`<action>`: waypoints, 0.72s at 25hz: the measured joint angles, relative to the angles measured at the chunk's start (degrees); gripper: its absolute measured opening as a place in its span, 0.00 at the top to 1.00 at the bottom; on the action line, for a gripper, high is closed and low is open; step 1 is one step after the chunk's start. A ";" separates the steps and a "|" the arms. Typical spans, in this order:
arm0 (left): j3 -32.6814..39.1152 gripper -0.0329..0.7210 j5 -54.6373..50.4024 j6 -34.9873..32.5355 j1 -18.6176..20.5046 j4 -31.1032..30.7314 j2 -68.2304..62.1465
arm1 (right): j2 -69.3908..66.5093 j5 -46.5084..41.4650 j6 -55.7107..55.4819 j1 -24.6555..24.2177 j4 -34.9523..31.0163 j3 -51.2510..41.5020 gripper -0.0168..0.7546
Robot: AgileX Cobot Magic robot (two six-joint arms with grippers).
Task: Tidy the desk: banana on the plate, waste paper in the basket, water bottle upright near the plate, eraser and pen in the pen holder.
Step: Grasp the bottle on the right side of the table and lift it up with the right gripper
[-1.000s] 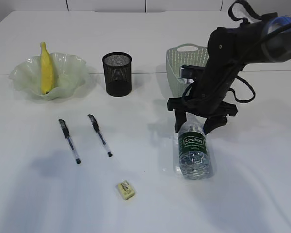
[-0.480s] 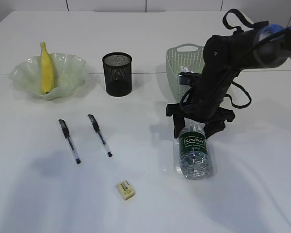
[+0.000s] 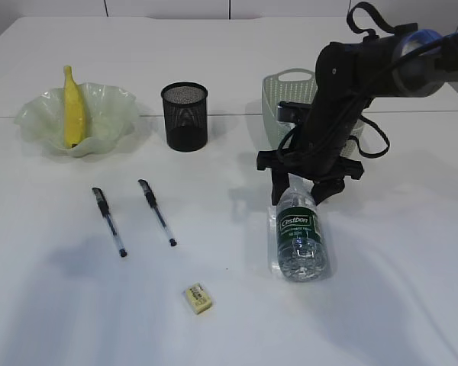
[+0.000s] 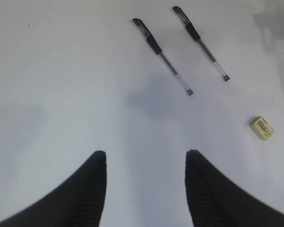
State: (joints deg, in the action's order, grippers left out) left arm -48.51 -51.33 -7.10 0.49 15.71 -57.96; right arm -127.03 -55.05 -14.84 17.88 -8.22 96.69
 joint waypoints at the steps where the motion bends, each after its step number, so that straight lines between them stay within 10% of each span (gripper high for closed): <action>1: 0.00 0.45 0.00 0.00 0.00 0.00 0.00 | 0.00 -0.29 0.00 0.00 0.00 0.00 0.36; 18: 0.00 0.45 0.11 0.00 0.00 0.00 0.00 | 0.00 -2.59 0.51 0.00 0.02 0.00 0.36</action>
State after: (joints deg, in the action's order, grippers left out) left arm -48.51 -51.22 -7.10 0.49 15.71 -57.96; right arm -127.03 -57.64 -14.33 17.88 -8.20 96.69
